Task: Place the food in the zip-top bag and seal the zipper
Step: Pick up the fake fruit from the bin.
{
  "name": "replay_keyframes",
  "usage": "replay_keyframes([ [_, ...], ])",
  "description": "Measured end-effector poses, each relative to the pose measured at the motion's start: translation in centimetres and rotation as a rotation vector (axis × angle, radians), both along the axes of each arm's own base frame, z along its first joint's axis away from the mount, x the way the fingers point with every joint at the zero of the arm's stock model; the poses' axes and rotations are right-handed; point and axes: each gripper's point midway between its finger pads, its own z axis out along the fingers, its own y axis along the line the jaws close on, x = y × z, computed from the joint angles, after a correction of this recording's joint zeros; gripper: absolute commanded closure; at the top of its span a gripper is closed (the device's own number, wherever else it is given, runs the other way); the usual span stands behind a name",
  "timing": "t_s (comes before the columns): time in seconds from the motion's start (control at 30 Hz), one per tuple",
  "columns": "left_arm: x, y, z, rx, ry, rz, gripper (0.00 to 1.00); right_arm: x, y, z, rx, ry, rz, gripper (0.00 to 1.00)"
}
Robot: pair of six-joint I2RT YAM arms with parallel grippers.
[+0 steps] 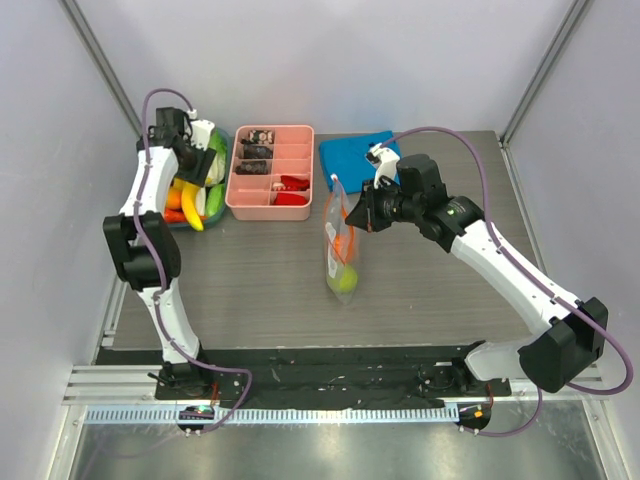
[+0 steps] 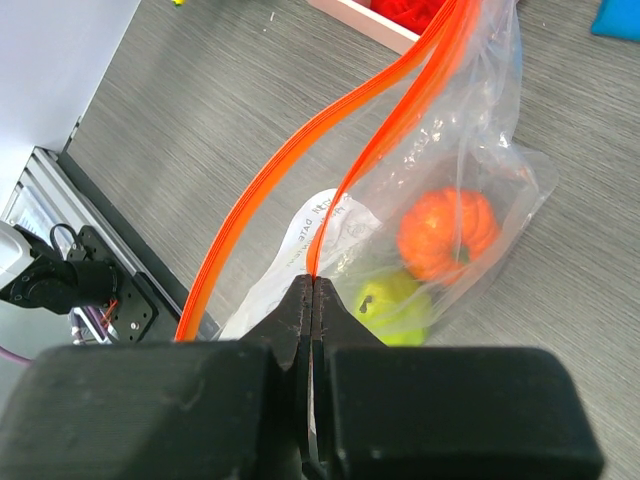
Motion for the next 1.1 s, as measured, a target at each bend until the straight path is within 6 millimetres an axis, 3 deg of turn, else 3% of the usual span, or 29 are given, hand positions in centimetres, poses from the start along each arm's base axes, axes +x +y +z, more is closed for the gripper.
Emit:
replay_keyframes([
  [0.2,0.3,1.3,-1.1,0.107,0.026,-0.021,0.38,0.2,0.0,-0.3,-0.006,0.006,-0.003,0.99],
  [0.43,0.6,1.7,-2.5,0.138,0.055,-0.047,0.48,0.3,0.1,-0.8,-0.013,0.016,-0.004,0.99],
  [0.57,0.4,1.5,-3.5,0.127,0.08,-0.058,0.57,0.4,0.1,-0.8,-0.015,0.016,-0.006,0.99],
  [0.6,0.4,1.5,-3.6,0.124,0.085,-0.06,0.63,0.4,0.1,-0.8,-0.015,0.016,-0.006,0.99],
  [0.73,0.5,1.3,-3.3,0.112,0.09,-0.062,0.71,0.4,0.1,-0.9,-0.019,0.014,-0.007,0.99],
  [0.87,1.3,0.4,-1.2,0.067,0.04,-0.071,0.72,0.6,0.1,-0.9,-0.021,0.015,-0.009,0.99],
  [0.93,2.1,-0.6,0.8,0.016,-0.018,-0.075,0.73,0.6,0.1,-0.9,-0.021,0.014,-0.009,0.99],
  [1.03,2.2,-2.6,5.1,-0.087,-0.132,-0.079,0.73,0.6,0.1,-0.9,-0.023,0.012,-0.007,0.99],
  [1.1,2.2,-4.6,9.8,-0.167,-0.263,-0.094,0.73,0.6,0.1,-0.9,-0.022,0.012,-0.005,0.99],
])
